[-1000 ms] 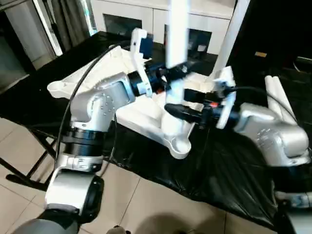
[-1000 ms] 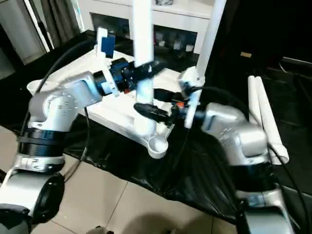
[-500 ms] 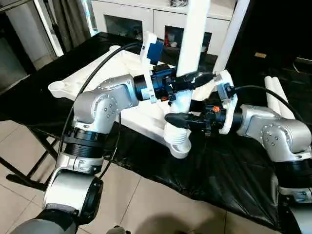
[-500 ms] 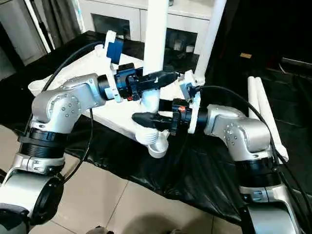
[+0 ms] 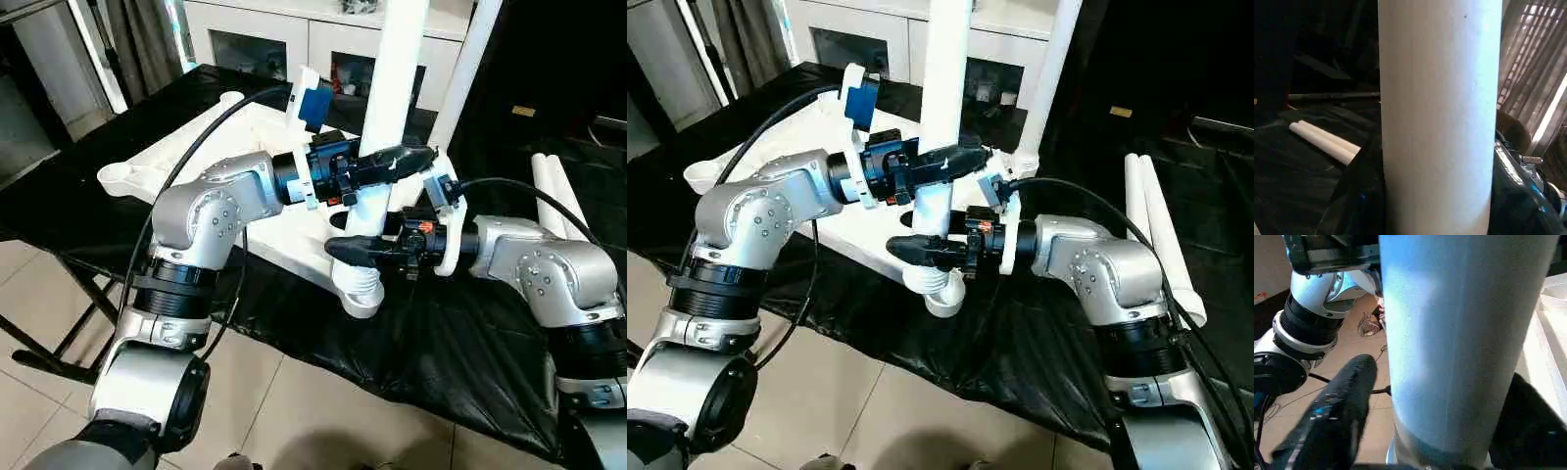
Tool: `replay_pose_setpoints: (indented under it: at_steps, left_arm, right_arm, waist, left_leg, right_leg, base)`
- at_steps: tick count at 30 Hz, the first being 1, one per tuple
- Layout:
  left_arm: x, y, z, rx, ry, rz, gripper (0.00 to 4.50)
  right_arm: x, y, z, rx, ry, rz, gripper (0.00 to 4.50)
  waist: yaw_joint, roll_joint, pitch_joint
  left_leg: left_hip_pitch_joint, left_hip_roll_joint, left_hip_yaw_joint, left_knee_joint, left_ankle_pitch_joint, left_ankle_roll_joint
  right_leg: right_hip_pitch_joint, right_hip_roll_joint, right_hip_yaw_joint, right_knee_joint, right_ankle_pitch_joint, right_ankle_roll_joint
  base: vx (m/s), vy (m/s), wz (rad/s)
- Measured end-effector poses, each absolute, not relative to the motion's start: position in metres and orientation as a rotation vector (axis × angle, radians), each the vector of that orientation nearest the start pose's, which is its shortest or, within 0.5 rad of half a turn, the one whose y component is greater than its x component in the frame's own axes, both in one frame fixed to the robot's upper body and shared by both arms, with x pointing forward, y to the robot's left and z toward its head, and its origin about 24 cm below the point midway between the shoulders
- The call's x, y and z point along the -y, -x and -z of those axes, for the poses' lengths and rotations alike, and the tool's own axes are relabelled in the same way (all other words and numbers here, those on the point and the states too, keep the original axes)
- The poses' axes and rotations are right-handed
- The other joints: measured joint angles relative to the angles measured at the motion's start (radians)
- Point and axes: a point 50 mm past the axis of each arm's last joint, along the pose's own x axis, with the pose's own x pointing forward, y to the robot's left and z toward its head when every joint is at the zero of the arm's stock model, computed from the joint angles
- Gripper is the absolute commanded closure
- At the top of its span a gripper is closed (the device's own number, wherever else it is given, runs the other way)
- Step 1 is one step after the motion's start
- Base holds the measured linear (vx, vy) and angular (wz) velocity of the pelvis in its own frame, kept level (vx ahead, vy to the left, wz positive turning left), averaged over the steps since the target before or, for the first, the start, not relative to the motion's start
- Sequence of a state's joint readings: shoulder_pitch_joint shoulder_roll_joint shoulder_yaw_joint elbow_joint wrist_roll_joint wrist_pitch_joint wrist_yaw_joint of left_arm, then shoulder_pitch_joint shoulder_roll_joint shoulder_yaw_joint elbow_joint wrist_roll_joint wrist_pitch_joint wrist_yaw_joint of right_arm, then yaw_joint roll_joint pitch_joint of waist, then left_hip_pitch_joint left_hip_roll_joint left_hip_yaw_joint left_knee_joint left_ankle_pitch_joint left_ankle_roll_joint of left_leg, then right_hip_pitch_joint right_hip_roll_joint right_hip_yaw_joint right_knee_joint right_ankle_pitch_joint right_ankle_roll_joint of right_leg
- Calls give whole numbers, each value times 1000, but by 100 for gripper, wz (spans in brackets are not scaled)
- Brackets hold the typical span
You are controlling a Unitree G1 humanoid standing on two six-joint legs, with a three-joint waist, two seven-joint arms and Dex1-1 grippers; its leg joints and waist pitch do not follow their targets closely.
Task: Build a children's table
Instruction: Pick table leg
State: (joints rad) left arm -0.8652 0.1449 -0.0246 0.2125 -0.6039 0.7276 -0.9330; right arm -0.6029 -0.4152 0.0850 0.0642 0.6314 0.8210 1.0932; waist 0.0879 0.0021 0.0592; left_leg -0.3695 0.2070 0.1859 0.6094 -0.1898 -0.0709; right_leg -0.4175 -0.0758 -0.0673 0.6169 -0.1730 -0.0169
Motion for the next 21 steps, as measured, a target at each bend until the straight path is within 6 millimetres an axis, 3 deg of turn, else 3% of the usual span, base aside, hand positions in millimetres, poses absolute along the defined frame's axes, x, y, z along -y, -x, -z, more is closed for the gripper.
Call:
replay_pose_setpoints:
  at_steps: [14,21]
  left_arm:
    - [-53,-327,-207,-33,311,1421,260]
    - [-53,-327,-207,-38,312,1420,260]
  right_arm:
    - [122,-302,-147,-288,-249,-1385,248]
    - [121,-302,-147,-288,-249,-1387,257]
  waist:
    - [1,0,0]
    - [0,0,0]
  left_leg:
    - [0,0,0,0,0,0]
    - [0,0,0,1,0,0]
  right_leg:
    - [0,0,0,0,0,0]
    - [0,0,0,1,0,0]
  base:
    - [0,0,0]
    - [0,0,0]
